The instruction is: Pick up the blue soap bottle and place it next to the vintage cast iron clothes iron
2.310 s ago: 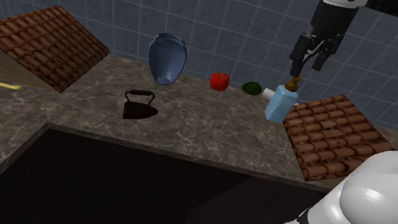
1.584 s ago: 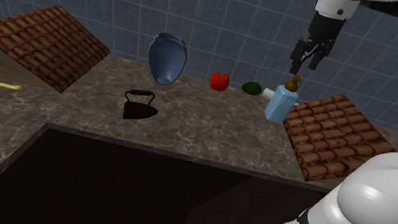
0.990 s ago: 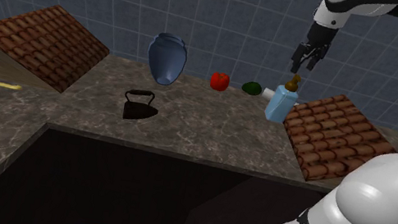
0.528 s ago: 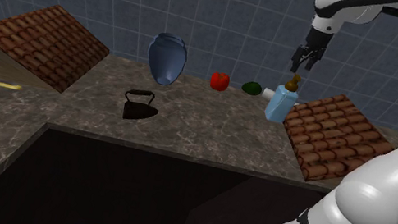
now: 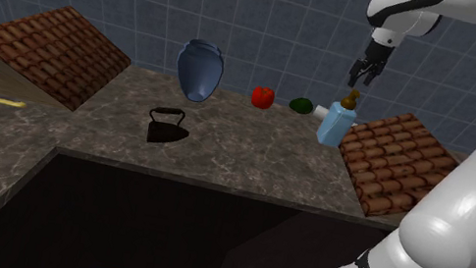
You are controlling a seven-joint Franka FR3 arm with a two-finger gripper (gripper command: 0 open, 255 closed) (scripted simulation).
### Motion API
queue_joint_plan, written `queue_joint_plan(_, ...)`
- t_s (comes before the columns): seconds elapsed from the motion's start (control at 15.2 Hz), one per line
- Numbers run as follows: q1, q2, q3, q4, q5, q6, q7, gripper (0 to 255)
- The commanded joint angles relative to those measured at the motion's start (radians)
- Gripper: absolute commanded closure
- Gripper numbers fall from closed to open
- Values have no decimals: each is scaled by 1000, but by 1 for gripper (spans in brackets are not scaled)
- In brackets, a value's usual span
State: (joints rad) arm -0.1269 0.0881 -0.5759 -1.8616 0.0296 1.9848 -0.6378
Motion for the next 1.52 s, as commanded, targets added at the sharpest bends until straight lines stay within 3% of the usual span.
queue_joint_plan(0.0, -9, 28, -3, 0, 20, 24, -18, 0)
queue_joint_plan(0.4, -14, 56, -1, -46, 38, 93, -31, 0)
queue_joint_plan(0.86, -14, 56, -1, -46, 38, 93, -31, 0)
queue_joint_plan(0.92, -14, 56, -1, -46, 38, 93, -31, 255)
queue_joint_plan(1.45, -14, 55, -1, -46, 38, 93, -31, 255)
